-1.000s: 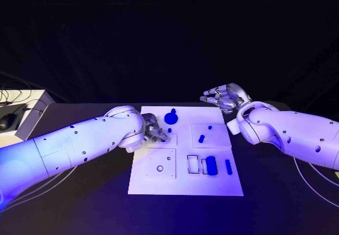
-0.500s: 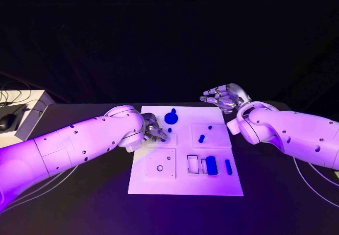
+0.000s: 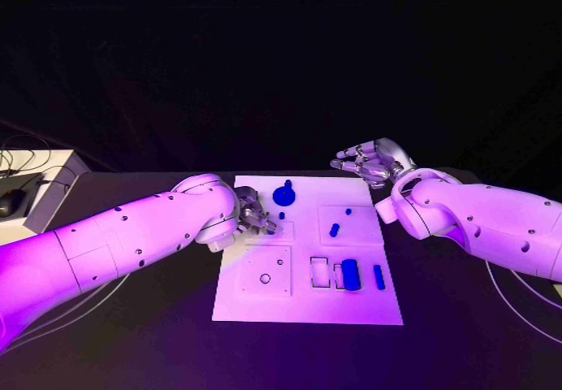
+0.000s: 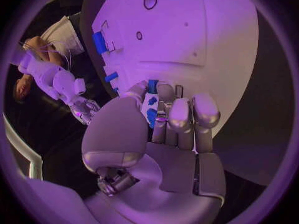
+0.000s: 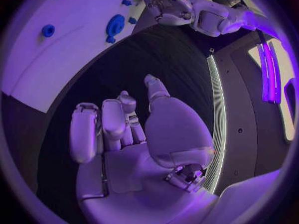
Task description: Assemble the parts on the task board
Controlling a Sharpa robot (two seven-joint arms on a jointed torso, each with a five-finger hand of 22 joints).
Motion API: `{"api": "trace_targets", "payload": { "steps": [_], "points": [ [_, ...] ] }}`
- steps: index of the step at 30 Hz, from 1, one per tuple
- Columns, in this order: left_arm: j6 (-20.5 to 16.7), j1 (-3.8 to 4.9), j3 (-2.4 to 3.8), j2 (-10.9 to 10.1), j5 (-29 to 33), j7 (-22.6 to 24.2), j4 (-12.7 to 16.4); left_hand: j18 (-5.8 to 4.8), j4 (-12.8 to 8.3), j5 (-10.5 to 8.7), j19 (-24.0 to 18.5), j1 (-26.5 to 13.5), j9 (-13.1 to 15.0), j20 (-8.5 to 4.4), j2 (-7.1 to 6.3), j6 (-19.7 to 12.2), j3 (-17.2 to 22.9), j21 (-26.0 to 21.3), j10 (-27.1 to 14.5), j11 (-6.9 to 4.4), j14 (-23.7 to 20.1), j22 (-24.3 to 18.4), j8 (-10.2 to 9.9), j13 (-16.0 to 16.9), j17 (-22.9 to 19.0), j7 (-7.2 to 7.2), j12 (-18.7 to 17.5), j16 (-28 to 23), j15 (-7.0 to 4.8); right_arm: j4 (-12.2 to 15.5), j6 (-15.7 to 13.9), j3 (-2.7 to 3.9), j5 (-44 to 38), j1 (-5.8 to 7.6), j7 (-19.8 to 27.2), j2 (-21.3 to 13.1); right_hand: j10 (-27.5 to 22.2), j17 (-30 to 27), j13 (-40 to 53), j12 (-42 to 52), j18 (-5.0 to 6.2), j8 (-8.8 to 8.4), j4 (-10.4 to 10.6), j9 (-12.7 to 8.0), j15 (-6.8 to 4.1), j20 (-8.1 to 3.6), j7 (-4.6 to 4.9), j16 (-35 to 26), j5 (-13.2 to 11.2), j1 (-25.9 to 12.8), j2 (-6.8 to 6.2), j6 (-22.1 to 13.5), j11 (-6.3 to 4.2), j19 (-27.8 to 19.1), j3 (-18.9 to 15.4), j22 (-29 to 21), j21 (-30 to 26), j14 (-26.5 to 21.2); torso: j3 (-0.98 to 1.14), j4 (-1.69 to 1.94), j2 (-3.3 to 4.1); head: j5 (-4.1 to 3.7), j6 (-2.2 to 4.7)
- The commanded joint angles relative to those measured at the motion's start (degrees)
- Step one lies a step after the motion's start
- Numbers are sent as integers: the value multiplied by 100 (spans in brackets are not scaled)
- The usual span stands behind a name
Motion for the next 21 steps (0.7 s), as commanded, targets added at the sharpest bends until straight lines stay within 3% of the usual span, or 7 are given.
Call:
{"api": "trace_targets", "payload": {
  "steps": [1, 3, 8, 11, 17, 21],
  "points": [
    [-58, -13, -5, 25, 75, 67, 7, 64, 62, 9, -29, -19, -315, 41, -107, 51, 4, -33, -57, 13, 2, 10, -81, -20, -4, 48, 61, -41, 40, 0, 76, 2, -43, -3, 33, 2, -21, -2, 1, 14, -9, 10, -14, 6, -37, -30, 41, -6, 1, -2, 53, 0, -30, 452, -19, 1168, -27, 13, -2, 0, -3, 3, -8],
    [-74, -13, -5, 24, 79, 70, 9, 76, 54, 17, -27, 8, -480, 53, -97, -25, 3, -50, -77, 29, -1, 14, -122, -43, -5, 109, 75, -50, 61, -1, 78, 2, -43, -4, 33, 2, -21, -2, 1, 14, -9, 10, -14, 6, -37, -30, 41, -6, 1, -2, 53, 0, -30, 452, -19, 1168, -27, 13, -3, 0, -1, 4, -7],
    [-101, -13, -4, 22, 133, 83, 12, 113, -51, 39, -30, 89, -1001, 105, -97, 15, 303, -81, -146, 76, 0, 28, -449, -61, -1, 189, 110, -56, 90, -2, 85, 2, -42, -5, 30, -1, -21, -2, 1, 14, -9, 10, -14, 6, -37, -30, 41, -6, 1, -2, 53, 0, -30, 452, -19, 1168, -27, 13, 0, 0, 0, 6, -4],
    [-108, -13, -3, 22, 180, 100, 12, 115, -146, 37, -32, 135, -1065, 105, -116, 26, 590, -91, -157, 81, -6, 36, -490, -71, -1, 180, 99, -64, 89, -5, 93, 2, -42, -6, 27, 0, -24, -4, -1, 11, -9, 8, -8, 4, -35, -29, 44, -7, 0, -8, 55, -13, -29, 452, -23, 1168, -27, 14, 1, -2, 0, 6, -2],
    [-96, -13, -2, 25, 282, 152, 18, 107, -426, 59, -29, 252, -1026, 104, -131, 1, 1262, -92, -129, 55, 5, 57, -462, -113, 39, 182, 57, -42, 81, -10, 105, 2, -42, -13, 26, 4, -24, -4, -1, 11, -9, 8, -8, 4, -35, -29, 44, -7, 0, -8, 55, -13, -29, 452, -23, 1168, -27, 14, 3, 1, 1, 10, -7],
    [-87, -14, -1, 25, 324, 178, 24, 108, -760, 56, -27, 42, -651, 116, -204, -120, 1971, -83, -49, 57, 10, 86, -201, -165, 65, 182, -7, -34, 79, -13, 112, 2, -42, -19, 26, 5, -24, -4, -1, 11, -9, 8, -8, 4, -35, -29, 44, -7, 0, -8, 55, -13, -29, 452, -23, 1168, -27, 14, 5, -1, -1, 11, -8]
  ]
}}
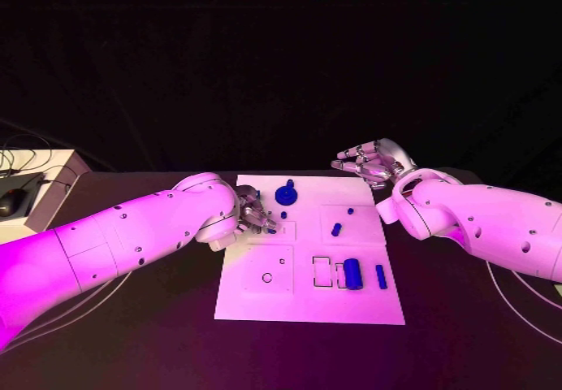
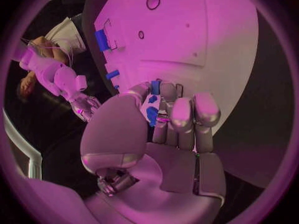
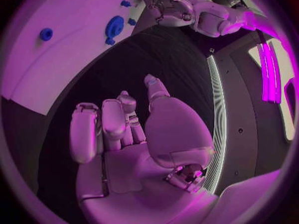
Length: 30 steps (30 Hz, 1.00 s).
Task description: Assemble the parts on the task board
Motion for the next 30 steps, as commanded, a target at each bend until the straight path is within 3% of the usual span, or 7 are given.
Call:
{"api": "trace_targets", "payload": {
  "steps": [1, 7, 19, 24, 30],
  "points": [
    [-19, -24, -12, 34, 184, 159, 26, 113, -1033, 25, -8, -223, 226, 53, -18, -138, 1212, -4, 90, -36, 14, 15, 196, -11, 11, -33, -31, 11, 42, -1, 91, 2, -42, -9, 29, 4, -24, -4, -1, 11, -9, 8, -8, 5, -35, -29, 46, -7, 0, -9, 55, -14, -29, 452, -23, 1164, -27, 14, 2, -1, 0, 3, -4],
    [-35, -24, -9, 38, 218, 185, 48, 108, -1209, 49, 5, -382, 451, 45, -40, -188, 1482, -3, 111, -58, 16, 49, 359, 3, 22, -33, -47, 8, 33, -3, 98, 2, -41, -18, 29, 4, -24, -4, -1, 11, -9, 8, -8, 5, -35, -29, 46, -7, 0, -9, 55, -14, -29, 452, -23, 1164, -27, 14, 1, -2, 3, 7, 2],
    [-12, -24, 13, 29, 273, 186, 112, 110, -1263, 60, 11, -401, 513, 44, -88, -185, 1585, -14, 125, -67, 20, 68, 411, 7, 28, -39, -71, 8, 26, -6, 106, 2, -41, -28, 30, 6, -24, -4, -1, 11, -9, 8, -8, 5, -35, -29, 46, -7, 0, -9, 55, -14, -29, 452, -23, 1164, -27, 14, -1, -1, -1, 3, 4],
    [63, -23, 60, 18, 268, 169, 128, 110, -1282, 63, 15, -388, 532, 45, -116, -185, 1623, -14, 132, -69, 21, 78, 428, 9, 35, -37, -78, 11, 25, -7, 113, 2, -41, -29, 27, 7, -24, -4, -1, 11, -9, 8, -8, 5, -35, -29, 46, -7, 0, -9, 55, -14, -29, 452, -23, 1164, -27, 14, -1, -3, 2, -1, 2],
    [238, -19, 157, -31, 265, 140, 142, 109, -1283, 62, 13, -369, 532, 50, -124, -183, 1628, -17, 133, -68, 22, 81, 428, 7, 41, -34, -86, 15, 28, -5, 118, 2, -40, -30, 22, 0, -25, -7, 0, 13, -8, 10, 3, 7, -35, -28, 47, -9, 5, -17, 67, -15, -28, 452, -26, 1163, -32, 13, 2, -2, 4, -9, 1]
  ]
}}
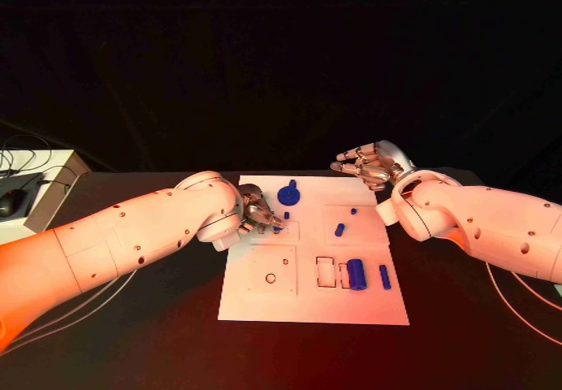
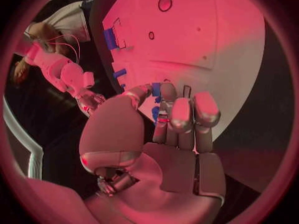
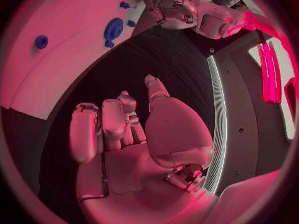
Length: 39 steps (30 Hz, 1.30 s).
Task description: Assemble the parts on the task board
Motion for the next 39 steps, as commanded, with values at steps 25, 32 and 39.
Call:
{"api": "trace_targets", "payload": {
  "steps": [25, 32, 39],
  "points": [
    [2316, 326, 187, 700, 326, -253, -1225, 67, -1120, 141, -13, 102, 21, -3, -3, 31, 944, -78, 85, -13, 15, 18, -34, 13, 84, 9, -95, 8, 37, -23, 102, 2, -40, -2, 3, 67, -25, -7, 0, 13, -8, 10, 3, 8, -35, -28, 41, -9, 5, -16, 66, 9, -28, 452, -26, 1166, -32, 13, 6, -19, 22, 3, 20],
    [2402, 393, 168, 861, 238, -299, -1425, 67, -1147, 163, -9, 74, 49, -4, 23, 29, 928, -81, 87, -14, 17, 27, -33, 19, 93, 5, -88, 4, 37, -26, 102, 2, -40, -2, 3, 91, -25, -7, 0, 13, -8, 10, 3, 8, -35, -28, 41, -9, 5, -16, 66, 9, -28, 452, -26, 1166, -32, 13, 8, -19, 30, -6, 13],
    [2299, 415, 133, 917, 114, -373, -1456, 61, -1178, 231, 15, -44, 167, -21, 54, 20, 942, -69, 107, -34, 26, 52, 28, 9, 105, -23, -66, 12, 22, -26, 98, 2, -40, -1, 6, 95, -23, -6, 1, 16, -9, 10, -1, 8, -34, -28, 41, -6, 5, -12, 61, 8, -28, 453, -30, 1167, -26, 13, 4, -12, 17, 6, -21]
  ]
}}
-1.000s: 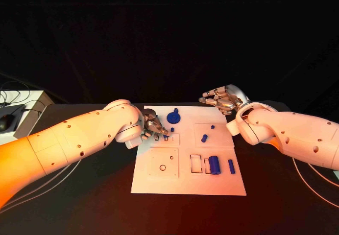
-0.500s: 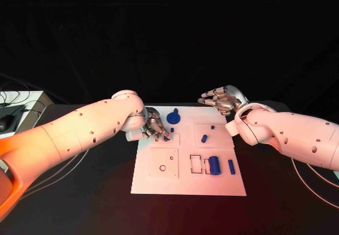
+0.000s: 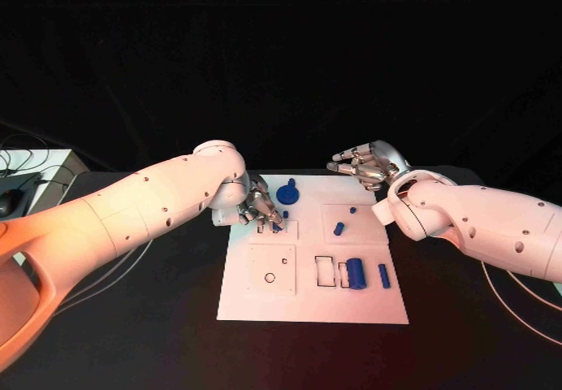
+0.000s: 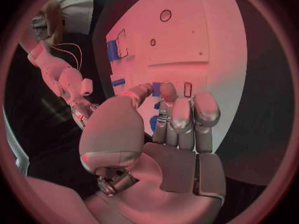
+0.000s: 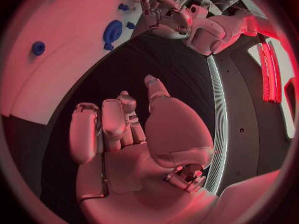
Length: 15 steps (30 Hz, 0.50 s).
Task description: Assemble the parts on the task board
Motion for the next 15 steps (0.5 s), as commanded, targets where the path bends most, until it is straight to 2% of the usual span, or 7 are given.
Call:
{"api": "trace_targets", "payload": {
  "steps": [1, 5, 15],
  "points": [
    [113, 13, -18, 34, -113, -98, 0, 60, -1070, 35, 16, -61, 205, -23, 21, 12, 1060, -22, 33, -35, 25, 10, 83, -6, 7, -21, 18, 12, 20, 0, 69, 2, -40, -1, 24, 7, -23, -6, 1, 16, -10, 10, -1, 9, -34, -28, 48, -6, 5, 11, 38, 3, -28, 453, -30, 1165, -26, 14, -3, 3, -10, 15, -14],
    [150, 19, -48, 61, -117, -119, 7, 54, -1068, 46, 23, -74, 221, -18, 24, 28, 1052, -13, 39, -35, 27, 19, 94, -7, 11, -34, 21, 16, 22, -3, 67, 2, -40, -1, 25, 14, -23, -6, 1, 16, -10, 10, -1, 9, -34, -28, 48, -6, 5, 11, 38, 3, -28, 453, -30, 1165, -26, 14, -9, 2, -8, 13, -26],
    [68, 24, -104, 119, -113, -132, -42, 29, -1039, 99, 56, -135, 443, -40, 38, 60, 1023, 17, 79, -65, 39, 61, 167, -6, 38, -87, 29, 51, 3, -7, 46, 2, -40, -1, 43, 20, -23, -6, 1, 16, -10, 10, -1, 9, -34, -28, 48, -6, 5, 11, 38, 3, -28, 453, -30, 1165, -26, 14, -5, -1, -1, 31, -22]
  ]
}}
